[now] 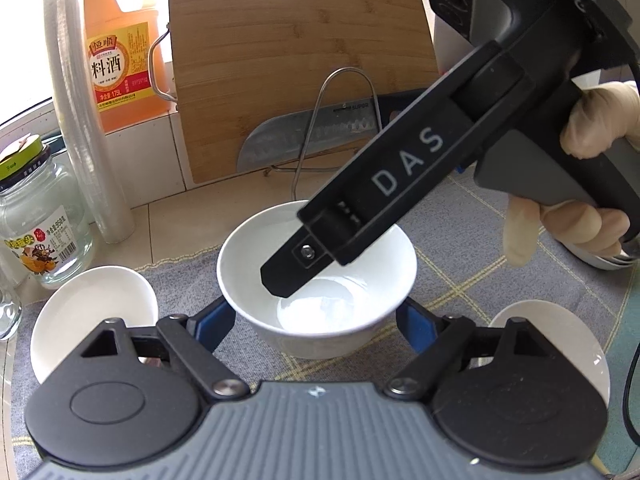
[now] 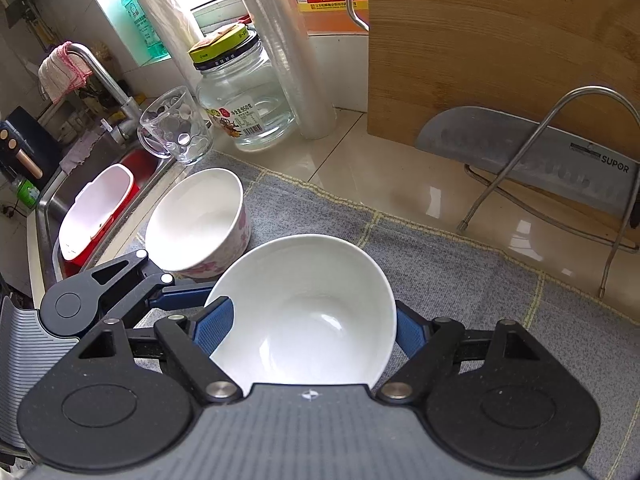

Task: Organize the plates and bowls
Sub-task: 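Lift the bowl with the right tool and carry it toward the plate stack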

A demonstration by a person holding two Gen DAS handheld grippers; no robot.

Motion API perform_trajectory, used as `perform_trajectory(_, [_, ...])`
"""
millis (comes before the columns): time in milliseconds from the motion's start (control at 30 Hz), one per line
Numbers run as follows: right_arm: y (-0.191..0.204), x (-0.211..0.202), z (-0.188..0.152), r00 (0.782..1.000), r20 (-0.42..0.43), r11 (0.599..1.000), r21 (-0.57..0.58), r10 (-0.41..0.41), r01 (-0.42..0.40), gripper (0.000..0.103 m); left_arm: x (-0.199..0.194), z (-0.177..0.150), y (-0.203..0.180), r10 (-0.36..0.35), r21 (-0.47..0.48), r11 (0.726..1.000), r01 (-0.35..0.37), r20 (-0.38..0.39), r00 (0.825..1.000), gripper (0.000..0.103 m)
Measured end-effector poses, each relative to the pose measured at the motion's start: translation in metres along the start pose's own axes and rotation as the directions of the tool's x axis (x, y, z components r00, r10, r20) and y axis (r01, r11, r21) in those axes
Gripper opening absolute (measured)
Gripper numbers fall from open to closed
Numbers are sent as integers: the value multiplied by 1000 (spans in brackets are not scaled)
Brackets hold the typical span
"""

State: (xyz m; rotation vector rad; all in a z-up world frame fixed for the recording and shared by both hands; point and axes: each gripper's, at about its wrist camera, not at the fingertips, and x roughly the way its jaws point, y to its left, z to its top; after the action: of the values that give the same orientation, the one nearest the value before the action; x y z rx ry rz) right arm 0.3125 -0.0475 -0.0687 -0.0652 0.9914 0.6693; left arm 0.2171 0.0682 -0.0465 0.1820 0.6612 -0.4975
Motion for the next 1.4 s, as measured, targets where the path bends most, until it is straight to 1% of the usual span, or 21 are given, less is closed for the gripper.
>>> perform_trajectory(233, [8, -17, -8, 1000, 17, 1000, -3, 2, -2, 88, -17, 4, -6, -26, -1, 1000, 26, -5, 1000, 87])
perform_trajectory(400, [14, -32, -16, 999, 34, 1000, 2, 6, -6, 88, -30, 6, -16, -31, 24, 999, 31, 7, 999, 87])
perform_trajectory(500, [19, -42, -24, 999, 46, 1000, -6, -6, 6, 88, -37, 9, -20, -46, 25, 999, 46, 14, 999, 87])
perform_trajectory(800, [25, -67, -47, 996, 81, 1000, -2, -23, 23, 88, -53, 6, -41, -64, 61, 996, 62, 24, 998, 87])
perform_trajectory(1067, [26, -84, -67, 995, 95, 999, 10, -43, 42, 88, -60, 3, -59, -89, 89, 992, 87, 22, 996, 87])
perform_trajectory(1400, [22, -100, -92, 993, 100, 997, 51, -63, 58, 88, -67, -3, -78, -127, 116, 985, 124, 14, 992, 87])
